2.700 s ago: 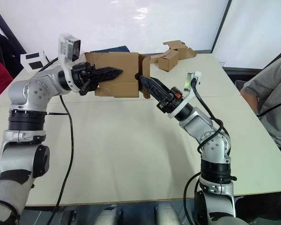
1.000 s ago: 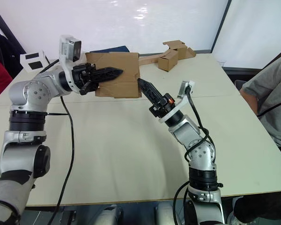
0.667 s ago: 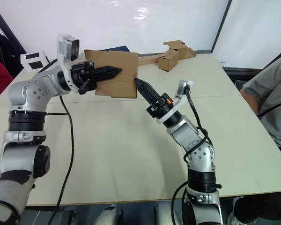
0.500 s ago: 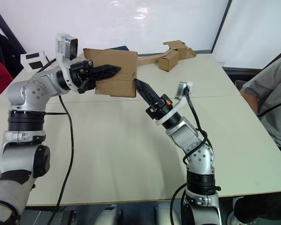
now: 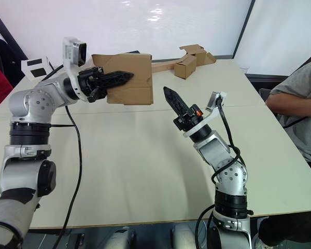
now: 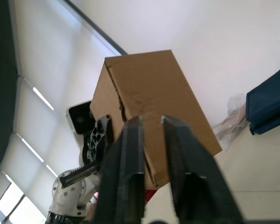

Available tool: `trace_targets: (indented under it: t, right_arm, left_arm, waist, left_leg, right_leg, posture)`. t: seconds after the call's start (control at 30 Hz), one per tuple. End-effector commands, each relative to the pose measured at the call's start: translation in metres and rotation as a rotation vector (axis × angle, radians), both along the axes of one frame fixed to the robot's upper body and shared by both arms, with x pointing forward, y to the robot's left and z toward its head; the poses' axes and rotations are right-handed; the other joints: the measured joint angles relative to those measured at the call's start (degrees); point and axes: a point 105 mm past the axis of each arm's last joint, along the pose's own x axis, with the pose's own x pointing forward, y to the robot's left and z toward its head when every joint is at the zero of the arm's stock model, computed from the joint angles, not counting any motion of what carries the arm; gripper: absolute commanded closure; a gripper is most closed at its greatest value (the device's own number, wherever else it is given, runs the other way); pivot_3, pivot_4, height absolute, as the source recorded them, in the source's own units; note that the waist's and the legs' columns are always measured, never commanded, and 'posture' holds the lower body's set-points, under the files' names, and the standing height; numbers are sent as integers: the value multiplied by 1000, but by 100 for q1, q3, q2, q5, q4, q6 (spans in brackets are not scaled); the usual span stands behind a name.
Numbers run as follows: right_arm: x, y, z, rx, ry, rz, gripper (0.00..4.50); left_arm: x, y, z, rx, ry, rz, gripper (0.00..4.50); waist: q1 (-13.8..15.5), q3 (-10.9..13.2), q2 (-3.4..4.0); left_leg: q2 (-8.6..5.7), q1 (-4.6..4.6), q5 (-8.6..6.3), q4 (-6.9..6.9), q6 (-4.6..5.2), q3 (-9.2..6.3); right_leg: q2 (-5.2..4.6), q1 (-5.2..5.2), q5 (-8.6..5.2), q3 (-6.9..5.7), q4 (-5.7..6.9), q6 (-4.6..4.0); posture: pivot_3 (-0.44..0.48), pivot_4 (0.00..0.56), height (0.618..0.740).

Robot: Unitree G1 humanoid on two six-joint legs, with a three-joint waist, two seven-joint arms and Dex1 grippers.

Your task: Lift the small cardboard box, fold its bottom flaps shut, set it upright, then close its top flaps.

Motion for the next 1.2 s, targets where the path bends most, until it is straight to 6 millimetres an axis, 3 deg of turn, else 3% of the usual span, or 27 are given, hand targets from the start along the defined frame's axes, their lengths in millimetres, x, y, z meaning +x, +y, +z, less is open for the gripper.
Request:
trace_targets:
  t: [0.03,0.53,0.63,0.8,0.97,1.07,1.2]
  right_arm:
    - [1,5,8,-14,-33,-17,4478]
    - [-18,52,2,-172,-81,124,4478]
    - [-19,38,4,-179,-85,87,4478]
    - [-11,-8,-9,-314,-56,-71,4478]
    - [-16,-40,-28,-669,-94,-133,4478]
    - [-27,-47,-40,-919,-140,-87,4478]
    - [-41,-48,-62,-1158,-177,-11,4478]
  left_arm:
    - [-4,1,13,-19,-57,-2,4500]
    - [-7,-8,4,-17,-24,-25,4500]
    - [-3,-11,4,-51,4,-6,4500]
    - [5,-19,-13,86,-4,68,4500]
    - [4,-26,-14,274,-52,2,4500]
    - [21,-31,-36,594,-171,52,4500]
    - [16,-31,-58,929,-320,-79,4500]
  waist:
    - [0,0,0]
    - [2,0,0]
    - [14,0,0]
    - [28,0,0]
    - [11,2,2]
    - [41,4,4]
    - [14,4,7]
  left_leg:
    - [0,0,0,0,0,0]
    - [0,0,2,1,-3,0]
    - [0,0,2,1,-3,0]
    - [-2,-1,1,3,-1,0]
    - [-3,-1,-11,0,20,1]
    - [-8,-1,-13,2,23,1]
    - [-4,10,-18,0,33,2]
  right_leg:
    - [0,0,0,0,0,0]
    - [0,0,0,0,0,0]
    - [-1,0,0,0,0,0]
    - [-6,5,0,0,-3,0]
    - [1,2,0,1,-3,0]
    - [1,7,0,-1,-14,1]
    - [5,21,-1,1,-23,1]
  posture:
    - [0,150,740]
    - [0,150,740]
    - [0,150,740]
    - [0,150,740]
    - [0,150,740]
    - [0,150,740]
    - [0,150,740]
